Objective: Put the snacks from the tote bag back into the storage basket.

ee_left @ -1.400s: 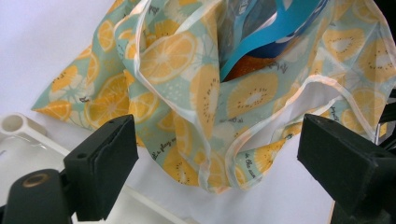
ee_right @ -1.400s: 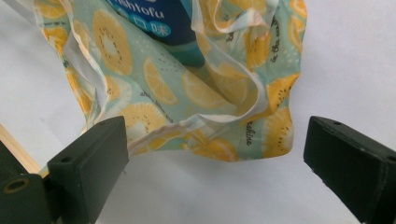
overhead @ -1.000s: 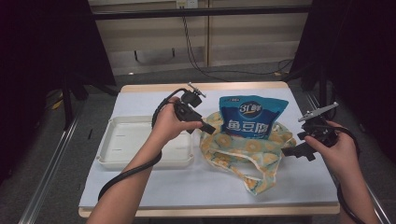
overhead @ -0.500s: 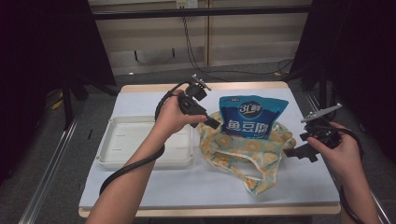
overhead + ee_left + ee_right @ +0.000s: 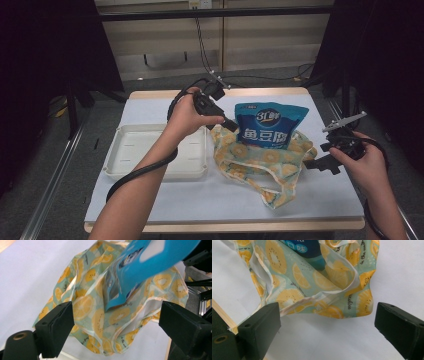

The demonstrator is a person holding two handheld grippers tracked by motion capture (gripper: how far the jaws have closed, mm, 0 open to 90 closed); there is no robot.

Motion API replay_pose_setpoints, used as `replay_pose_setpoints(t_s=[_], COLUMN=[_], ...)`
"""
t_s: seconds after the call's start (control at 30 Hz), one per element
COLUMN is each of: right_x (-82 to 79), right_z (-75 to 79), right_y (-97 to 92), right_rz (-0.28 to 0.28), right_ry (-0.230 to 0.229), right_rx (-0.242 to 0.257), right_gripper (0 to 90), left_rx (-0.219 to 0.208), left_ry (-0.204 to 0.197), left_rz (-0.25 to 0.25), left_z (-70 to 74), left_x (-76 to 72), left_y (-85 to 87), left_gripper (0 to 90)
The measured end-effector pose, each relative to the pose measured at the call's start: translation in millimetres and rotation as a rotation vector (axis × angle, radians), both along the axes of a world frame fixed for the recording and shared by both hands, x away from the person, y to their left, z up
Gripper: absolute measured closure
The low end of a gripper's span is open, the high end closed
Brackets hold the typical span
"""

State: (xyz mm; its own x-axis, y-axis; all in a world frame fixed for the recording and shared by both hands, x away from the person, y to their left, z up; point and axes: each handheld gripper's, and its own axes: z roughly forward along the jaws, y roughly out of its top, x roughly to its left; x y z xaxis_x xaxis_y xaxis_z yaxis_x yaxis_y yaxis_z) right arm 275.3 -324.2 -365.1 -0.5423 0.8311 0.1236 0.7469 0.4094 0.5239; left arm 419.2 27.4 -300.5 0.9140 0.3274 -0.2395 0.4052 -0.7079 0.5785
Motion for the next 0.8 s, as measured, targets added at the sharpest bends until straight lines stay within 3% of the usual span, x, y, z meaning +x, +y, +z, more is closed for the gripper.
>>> replay_pose_setpoints(t_s=[0.23,0.6,0.8], right_x=[0.4,0.9,1.4], right_z=[-2.3,-3.7,-4.4], right_y=[0.2,0.1,-0.4], right_rz=[0.001,0.005,0.006], right_ry=[0.006,0.009,0.009], right_rx=[0.002,0.007,0.008], right_gripper=[6.2,6.3,6.3], left_rx=[-0.001,0.007,-0.001], left_ry=[-0.002,-0.015,-0.027], left_rz=[-0.034,-0.071,-0.100], left_z=[14.6,25.7,29.7], left_x=[5.1,9.9,9.5], left_y=[-11.6,-30.4,-41.4], left_gripper=[16.5,21.4,28.4])
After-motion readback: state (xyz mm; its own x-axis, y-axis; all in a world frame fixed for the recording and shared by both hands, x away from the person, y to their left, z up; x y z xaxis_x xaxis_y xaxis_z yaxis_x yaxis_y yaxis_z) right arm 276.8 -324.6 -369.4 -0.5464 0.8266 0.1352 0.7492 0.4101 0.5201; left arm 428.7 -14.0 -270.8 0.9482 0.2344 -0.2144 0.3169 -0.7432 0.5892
